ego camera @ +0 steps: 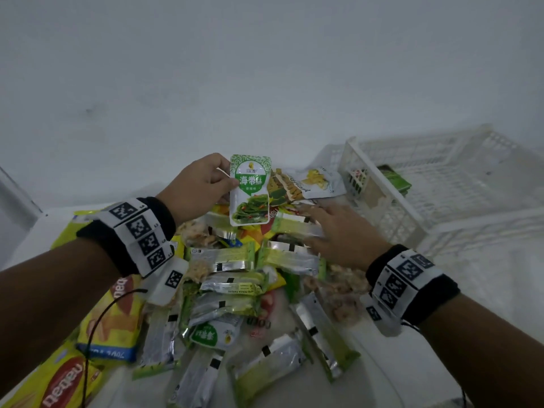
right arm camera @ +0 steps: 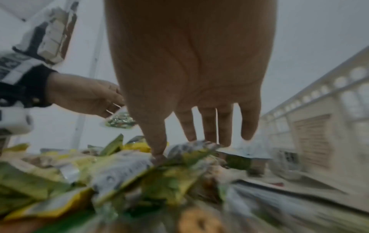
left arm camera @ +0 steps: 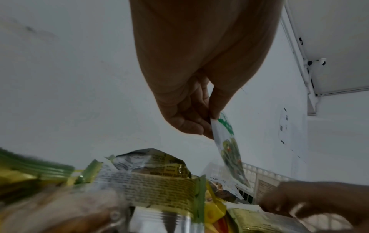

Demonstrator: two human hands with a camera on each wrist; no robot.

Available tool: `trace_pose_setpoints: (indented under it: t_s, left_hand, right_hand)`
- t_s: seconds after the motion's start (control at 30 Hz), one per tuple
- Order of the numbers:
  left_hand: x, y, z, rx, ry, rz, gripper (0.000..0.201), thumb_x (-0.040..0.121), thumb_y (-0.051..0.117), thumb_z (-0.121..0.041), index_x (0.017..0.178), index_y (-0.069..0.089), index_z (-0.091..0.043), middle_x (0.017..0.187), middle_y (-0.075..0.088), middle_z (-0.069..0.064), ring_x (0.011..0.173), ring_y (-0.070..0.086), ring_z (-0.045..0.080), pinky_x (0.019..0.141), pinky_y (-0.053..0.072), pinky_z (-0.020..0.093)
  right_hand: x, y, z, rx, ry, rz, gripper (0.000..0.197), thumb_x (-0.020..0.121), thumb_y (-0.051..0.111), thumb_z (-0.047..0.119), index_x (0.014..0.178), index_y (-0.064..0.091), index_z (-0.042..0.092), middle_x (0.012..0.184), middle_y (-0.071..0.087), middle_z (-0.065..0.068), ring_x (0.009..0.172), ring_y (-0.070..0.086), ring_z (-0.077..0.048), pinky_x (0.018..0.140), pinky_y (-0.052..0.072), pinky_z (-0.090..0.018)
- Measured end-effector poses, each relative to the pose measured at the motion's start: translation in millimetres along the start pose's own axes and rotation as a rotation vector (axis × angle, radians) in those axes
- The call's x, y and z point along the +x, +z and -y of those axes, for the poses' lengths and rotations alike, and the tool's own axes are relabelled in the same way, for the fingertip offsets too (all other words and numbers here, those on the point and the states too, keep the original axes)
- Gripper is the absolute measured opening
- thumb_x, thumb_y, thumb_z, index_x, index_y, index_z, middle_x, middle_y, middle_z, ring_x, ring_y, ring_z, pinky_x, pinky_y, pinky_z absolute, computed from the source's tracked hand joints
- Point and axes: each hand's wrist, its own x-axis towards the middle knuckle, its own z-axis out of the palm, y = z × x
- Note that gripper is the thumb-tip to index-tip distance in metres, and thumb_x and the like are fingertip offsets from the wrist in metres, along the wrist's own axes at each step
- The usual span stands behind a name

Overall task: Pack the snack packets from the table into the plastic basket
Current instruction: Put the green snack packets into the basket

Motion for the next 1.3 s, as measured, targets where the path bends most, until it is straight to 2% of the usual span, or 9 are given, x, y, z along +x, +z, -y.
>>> trace_pose_setpoints:
  t_s: [0.2, 0.3, 0.37, 0.47, 0.63, 0.8, 0.97, 1.1, 1.3]
  left_hand:
    - [18, 22, -10, -0.032, -0.01, 0.016, 0.008, 0.101, 0.06, -0.011, 0.099, 0.053, -0.007, 0.077, 0.077, 0.0, 0.074, 0.074, 0.018, 0.076, 0.06, 0.036]
    - [24, 30, -14, -0.028, -0.013, 0.02, 0.009, 0.1, 0.061, -0.013, 0.097, 0.053, -0.009, 0.083, 0.078, 0.008, 0.083, 0.075, 0.031, 0.085, 0.06, 0.047]
    - [27, 33, -14, -0.009, -0.015, 0.023, 0.01, 0.1, 0.062, -0.014, 0.098, 0.054, -0.009, 0.086, 0.078, 0.011, 0.087, 0.074, 0.034, 0.089, 0.058, 0.053]
    - [28, 35, -15, -0.001, -0.032, 0.01, 0.01, 0.1, 0.062, -0.015, 0.098, 0.054, -0.009, 0.087, 0.078, 0.01, 0.088, 0.074, 0.034, 0.091, 0.057, 0.055]
    - [28, 35, -16, 0.014, -0.066, -0.023, 0.015, 0.101, 0.061, -0.013, 0.106, 0.053, -0.001, 0.089, 0.078, 0.011, 0.088, 0.075, 0.029, 0.09, 0.059, 0.051]
    - [24, 26, -12, 0.045, -0.076, -0.047, 0.014, 0.101, 0.061, -0.015, 0.103, 0.053, -0.004, 0.086, 0.078, 0.008, 0.085, 0.075, 0.027, 0.088, 0.059, 0.05]
    - [17, 10, -6, 0.07, -0.079, -0.099, 0.011, 0.1, 0.062, -0.017, 0.1, 0.054, -0.009, 0.085, 0.078, 0.005, 0.082, 0.075, 0.024, 0.088, 0.059, 0.053]
    - [15, -1, 0, 0.084, -0.085, -0.129, 0.012, 0.1, 0.062, -0.015, 0.102, 0.054, -0.006, 0.083, 0.077, 0.006, 0.082, 0.074, 0.026, 0.087, 0.06, 0.049]
    - [12, -16, 5, 0.092, -0.106, -0.175, 0.013, 0.1, 0.061, -0.013, 0.104, 0.053, -0.003, 0.086, 0.076, 0.011, 0.082, 0.072, 0.029, 0.081, 0.061, 0.038]
  right_hand:
    - [-17, 2, -3, 0.117, -0.114, 0.178, 0.063, 0.099, 0.053, 0.054, 0.156, 0.037, 0.03, 0.144, 0.048, -0.005, 0.131, 0.043, -0.026, 0.108, 0.041, -0.044]
    - [-15, 4, -10, 0.212, -0.17, 0.251, 0.061, 0.099, 0.051, 0.06, 0.154, 0.038, 0.04, 0.133, 0.047, -0.001, 0.123, 0.041, -0.02, 0.106, 0.04, -0.04]
    - [-12, 7, -21, 0.253, -0.159, 0.198, 0.047, 0.1, 0.044, 0.062, 0.144, 0.049, 0.045, 0.124, 0.048, 0.002, 0.115, 0.045, -0.018, 0.101, 0.042, -0.038]
    - [-1, 7, -42, 0.257, -0.043, 0.011, 0.032, 0.103, 0.039, 0.044, 0.129, 0.056, 0.039, 0.121, 0.055, -0.003, 0.11, 0.05, -0.022, 0.098, 0.047, -0.043]
    - [13, 1, -53, 0.143, -0.002, 0.07, 0.038, 0.104, 0.048, 0.036, 0.141, 0.052, 0.031, 0.125, 0.058, -0.006, 0.116, 0.055, -0.026, 0.096, 0.048, -0.04]
    - [32, 1, -34, 0.106, -0.124, 0.048, 0.044, 0.102, 0.049, 0.03, 0.144, 0.047, 0.041, 0.106, 0.048, -0.002, 0.096, 0.053, -0.023, 0.076, 0.041, -0.033]
    - [44, 1, -20, 0.1, -0.137, -0.191, 0.011, 0.101, 0.047, 0.028, 0.109, 0.05, 0.021, 0.1, 0.045, -0.002, 0.092, 0.049, -0.025, 0.069, 0.04, -0.034]
    - [50, -3, -15, 0.077, -0.179, -0.149, 0.027, 0.1, 0.05, 0.031, 0.127, 0.051, 0.03, 0.113, 0.044, -0.001, 0.103, 0.046, -0.021, 0.078, 0.052, -0.037]
    - [65, -18, -4, 0.05, -0.174, -0.005, 0.032, 0.104, 0.048, 0.035, 0.134, 0.055, 0.04, 0.127, 0.04, -0.006, 0.126, 0.039, -0.029, 0.097, 0.045, -0.04]
